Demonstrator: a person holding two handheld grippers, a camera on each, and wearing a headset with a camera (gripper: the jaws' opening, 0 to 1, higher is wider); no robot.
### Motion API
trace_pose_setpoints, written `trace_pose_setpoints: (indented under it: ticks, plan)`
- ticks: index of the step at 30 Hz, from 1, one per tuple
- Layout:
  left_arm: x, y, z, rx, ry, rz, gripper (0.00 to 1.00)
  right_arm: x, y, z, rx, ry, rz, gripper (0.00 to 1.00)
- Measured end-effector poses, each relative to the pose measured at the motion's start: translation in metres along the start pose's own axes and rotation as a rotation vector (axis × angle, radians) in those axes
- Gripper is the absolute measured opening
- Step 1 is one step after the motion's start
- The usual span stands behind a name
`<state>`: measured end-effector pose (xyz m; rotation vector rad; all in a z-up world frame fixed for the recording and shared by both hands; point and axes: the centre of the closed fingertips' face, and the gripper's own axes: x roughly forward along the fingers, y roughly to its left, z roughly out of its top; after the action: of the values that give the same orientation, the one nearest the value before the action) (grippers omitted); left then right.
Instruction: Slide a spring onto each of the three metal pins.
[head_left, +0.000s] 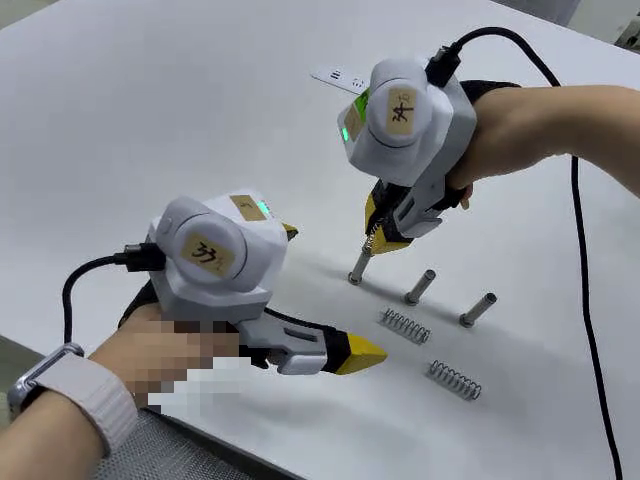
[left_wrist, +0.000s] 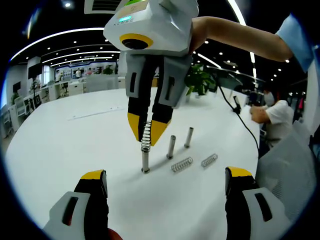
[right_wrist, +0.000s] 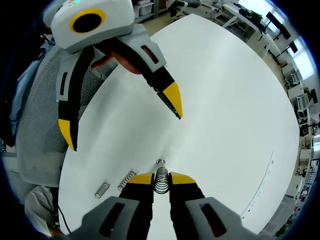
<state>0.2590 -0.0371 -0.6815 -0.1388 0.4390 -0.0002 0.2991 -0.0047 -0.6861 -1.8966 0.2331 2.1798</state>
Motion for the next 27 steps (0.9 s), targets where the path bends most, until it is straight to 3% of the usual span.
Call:
trace_pose_setpoints:
  ticks: [27]
  plan:
    - [0.002,-0.003,0.001,-0.001,0.008,-0.01,1.0,0.029,-0.001,-0.003,-0.009,0.062,0.022,0.13]
